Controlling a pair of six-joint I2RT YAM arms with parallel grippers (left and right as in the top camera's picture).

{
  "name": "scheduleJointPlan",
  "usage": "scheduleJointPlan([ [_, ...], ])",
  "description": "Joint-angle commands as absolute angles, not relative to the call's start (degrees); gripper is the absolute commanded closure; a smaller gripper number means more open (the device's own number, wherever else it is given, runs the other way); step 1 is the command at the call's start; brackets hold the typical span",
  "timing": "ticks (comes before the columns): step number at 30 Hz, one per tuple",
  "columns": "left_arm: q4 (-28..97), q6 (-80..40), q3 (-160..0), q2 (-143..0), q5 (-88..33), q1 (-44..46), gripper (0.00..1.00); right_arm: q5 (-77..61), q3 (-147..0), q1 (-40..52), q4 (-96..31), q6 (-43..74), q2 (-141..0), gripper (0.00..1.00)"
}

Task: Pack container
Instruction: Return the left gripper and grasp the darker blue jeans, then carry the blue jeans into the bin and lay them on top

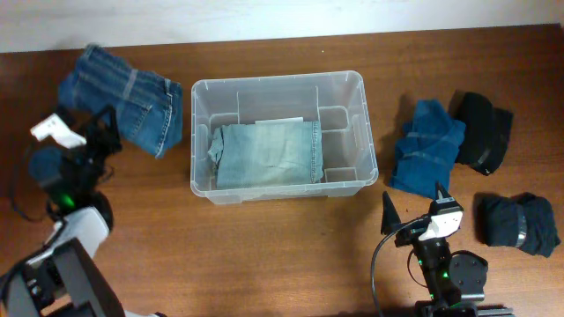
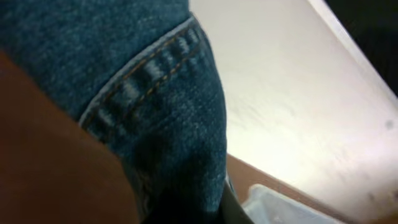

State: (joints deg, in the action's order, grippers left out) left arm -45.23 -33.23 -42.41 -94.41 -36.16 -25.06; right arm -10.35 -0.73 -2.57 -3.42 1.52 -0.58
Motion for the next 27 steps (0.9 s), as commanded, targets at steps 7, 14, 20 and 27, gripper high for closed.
scheduleJointPlan([
  [7, -3.2, 7.2, -72.3, -85.0, -38.0, -17.7, 0.99, -9.8, -0.3, -2.2, -3.6, 1.8, -0.2, 0.02],
  [14, 14.2, 27.5, -86.1, -85.0, -18.0, -4.4, 1.0, -9.8, -0.3, -2.2, -3.6, 1.8, -0.2, 0.02],
  [20, 15.2, 41.2, -88.2, -85.0, -8.1, 5.9, 1.0, -9.8, -0.3, -2.2, -3.6, 1.8, -0.2, 0.02],
  [27, 19.6, 61.8, -88.2, -85.1, 7.8, 20.8, 1.0, -9.8, -0.3, -2.2, -3.6, 1.8, -0.2, 0.01],
])
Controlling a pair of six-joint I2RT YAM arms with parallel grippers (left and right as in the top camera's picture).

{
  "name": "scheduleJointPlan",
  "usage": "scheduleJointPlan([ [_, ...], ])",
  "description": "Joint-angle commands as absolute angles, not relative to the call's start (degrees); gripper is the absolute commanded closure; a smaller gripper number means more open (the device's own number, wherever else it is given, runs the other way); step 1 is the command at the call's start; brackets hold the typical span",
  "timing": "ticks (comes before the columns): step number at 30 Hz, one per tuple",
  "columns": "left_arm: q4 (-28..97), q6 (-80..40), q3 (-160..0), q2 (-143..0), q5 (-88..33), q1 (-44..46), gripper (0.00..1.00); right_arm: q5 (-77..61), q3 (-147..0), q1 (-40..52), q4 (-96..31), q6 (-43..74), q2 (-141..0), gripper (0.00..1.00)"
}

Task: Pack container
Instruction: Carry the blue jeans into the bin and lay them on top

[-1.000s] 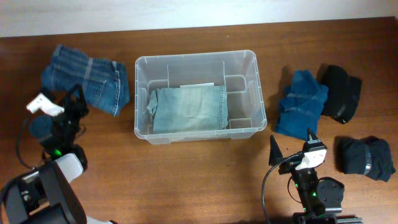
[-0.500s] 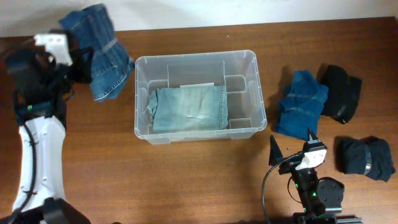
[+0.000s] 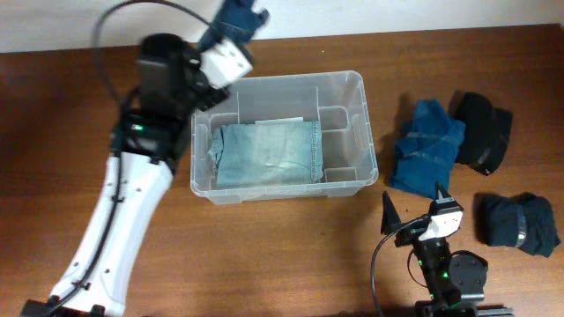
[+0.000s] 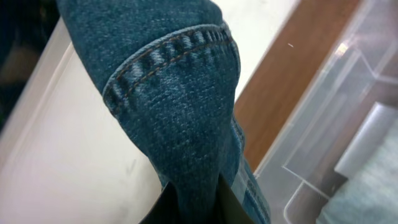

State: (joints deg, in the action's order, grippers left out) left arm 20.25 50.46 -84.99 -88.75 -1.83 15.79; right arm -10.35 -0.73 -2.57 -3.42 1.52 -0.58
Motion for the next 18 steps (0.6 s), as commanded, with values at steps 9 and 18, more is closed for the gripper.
scheduleJointPlan([
  [9, 28.4, 70.1, -88.2, -85.6, 12.1, 28.9, 1.0, -9.8, -0.3, -2.2, -3.6, 1.8, -0.2, 0.02],
  [18, 26.9, 85.9, -88.2, -91.0, 13.8, 28.8, 1.0, -9.8, -0.3, -2.2, -3.6, 1.8, -0.2, 0.02],
])
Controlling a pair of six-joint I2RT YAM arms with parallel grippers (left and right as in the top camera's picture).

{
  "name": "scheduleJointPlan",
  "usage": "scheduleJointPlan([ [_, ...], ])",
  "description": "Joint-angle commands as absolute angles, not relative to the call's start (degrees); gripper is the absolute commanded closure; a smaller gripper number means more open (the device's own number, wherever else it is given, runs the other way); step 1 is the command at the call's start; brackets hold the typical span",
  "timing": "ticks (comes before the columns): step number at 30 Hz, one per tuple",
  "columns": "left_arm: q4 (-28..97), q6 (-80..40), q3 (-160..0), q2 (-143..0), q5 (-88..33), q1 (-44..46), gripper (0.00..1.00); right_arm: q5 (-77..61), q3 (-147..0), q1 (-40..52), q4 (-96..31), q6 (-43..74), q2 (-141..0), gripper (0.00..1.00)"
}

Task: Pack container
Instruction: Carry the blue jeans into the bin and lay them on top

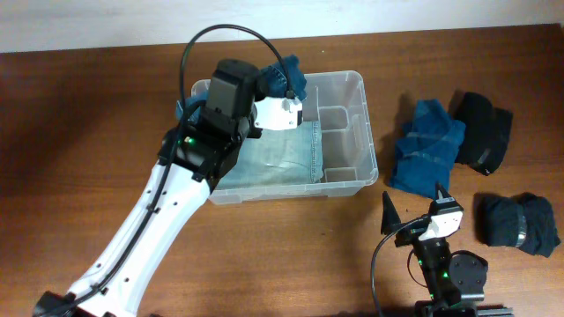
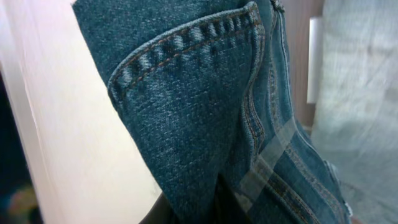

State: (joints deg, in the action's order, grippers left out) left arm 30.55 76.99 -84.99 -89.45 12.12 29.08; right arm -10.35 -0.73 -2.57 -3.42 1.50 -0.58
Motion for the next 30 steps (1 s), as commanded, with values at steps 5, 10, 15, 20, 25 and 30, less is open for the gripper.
scheduleJointPlan([
  [5, 26.5, 85.8, -88.2, -96.0, 13.7, 28.8, 1.0, -9.8, -0.3, -2.2, -3.6, 1.8, -0.2, 0.02],
  [10, 29.2, 84.0, -88.2, -98.2, 13.7, 29.2, 1.0, -9.8, -0.3, -2.2, -3.6, 1.8, -0.2, 0.02],
  [15, 36.9, 65.3, -88.2, -98.2, 12.8, 32.4, 1.0, -9.8, -0.3, -2.2, -3.6, 1.8, -0.2, 0.02],
  [20, 43.8, 43.2, -88.2, -98.2, 12.8, 34.9, 0.99, -9.8, -0.3, -2.2, -3.6, 1.8, -0.2, 0.02],
  [25, 53.5, 24.8, -88.2, -98.2, 7.4, 35.5, 0.79, -9.8, -0.3, -2.2, -3.6, 1.8, -0.2, 0.02],
  [30, 62.4, 16.3, -88.2, -98.3, -1.7, 34.7, 0.39, -9.8, -0.3, -2.2, -3.6, 1.8, -0.2, 0.02],
])
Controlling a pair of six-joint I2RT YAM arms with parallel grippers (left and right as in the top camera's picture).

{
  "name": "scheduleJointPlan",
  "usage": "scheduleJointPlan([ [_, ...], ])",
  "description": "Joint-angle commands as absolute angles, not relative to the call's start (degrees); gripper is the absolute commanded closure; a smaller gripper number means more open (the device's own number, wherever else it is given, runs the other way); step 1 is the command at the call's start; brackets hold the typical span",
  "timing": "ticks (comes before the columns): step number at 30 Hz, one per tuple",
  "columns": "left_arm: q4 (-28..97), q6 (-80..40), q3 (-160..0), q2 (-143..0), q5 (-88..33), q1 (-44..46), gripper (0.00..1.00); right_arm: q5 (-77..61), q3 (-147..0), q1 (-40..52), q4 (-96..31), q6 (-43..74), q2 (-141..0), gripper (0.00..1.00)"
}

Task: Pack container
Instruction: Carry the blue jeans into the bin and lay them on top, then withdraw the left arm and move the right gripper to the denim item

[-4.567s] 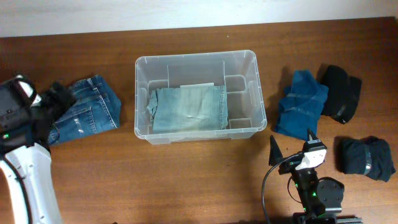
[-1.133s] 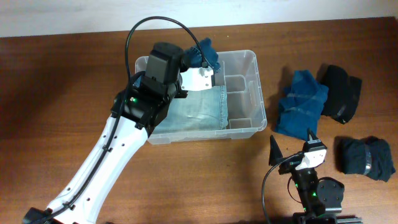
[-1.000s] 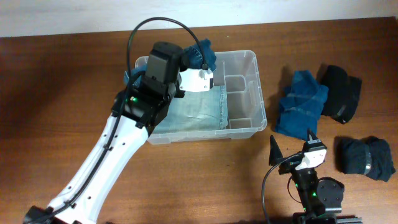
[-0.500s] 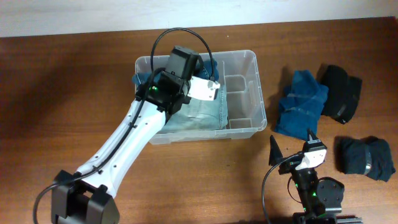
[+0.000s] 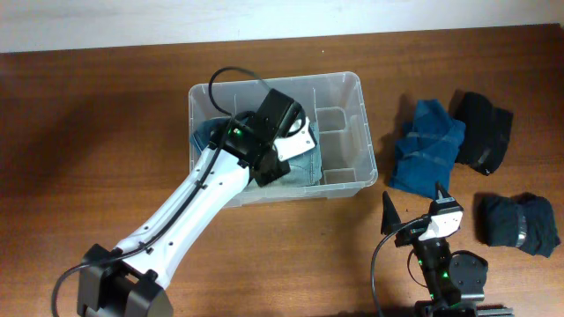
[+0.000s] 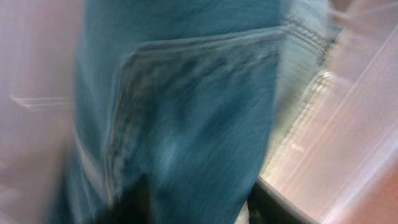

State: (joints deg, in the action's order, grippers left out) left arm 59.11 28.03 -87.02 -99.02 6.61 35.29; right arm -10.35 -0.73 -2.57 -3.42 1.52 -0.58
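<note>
A clear plastic container (image 5: 356,81) stands mid-table with pale folded jeans (image 5: 305,168) on its floor. My left arm reaches down into it, and the left gripper (image 5: 280,141) is low over the pale jeans. Dark blue jeans (image 5: 209,134) bunch at the container's left end under the arm. The blurred left wrist view is filled by these dark jeans (image 6: 193,112); the left gripper (image 6: 200,205) shows its dark fingers (image 6: 132,202) standing wide apart either side of the cloth. My right gripper (image 5: 414,210) rests open near the front edge, holding nothing.
Right of the container lie a folded blue garment (image 5: 428,145), a black garment (image 5: 483,132) and a dark rolled one (image 5: 518,222). Small divider compartments (image 5: 339,141) line the container's right end.
My left gripper went from above the container's back rim down into the container, carrying the dark jeans in. Its fingers, close together before, now stand apart. The right arm stayed still.
My left gripper was on the dark jeans at the table's far left. It then held them high beyond the container's back left corner, then over the back rim. Now the jeans are inside the container, on the pale pair.
</note>
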Motion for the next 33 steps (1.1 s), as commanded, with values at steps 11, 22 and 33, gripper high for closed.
scheduleJointPlan([
  [11, 64.1, 3.8, -88.2, -98.6, -10.1, 22.9, 0.25, -9.8, -0.3, -2.2, -3.6, 1.8, -0.2, 0.02],
  [22, 59.8, 3.9, -87.7, -113.4, -9.0, 17.6, 0.25, -9.8, -0.3, -2.2, -3.6, 1.8, -0.2, 0.02],
  [33, 63.8, 5.0, -98.9, -113.9, -9.2, 17.6, 0.25, -9.8, -0.3, -2.2, -3.6, 1.8, -0.2, 0.02],
])
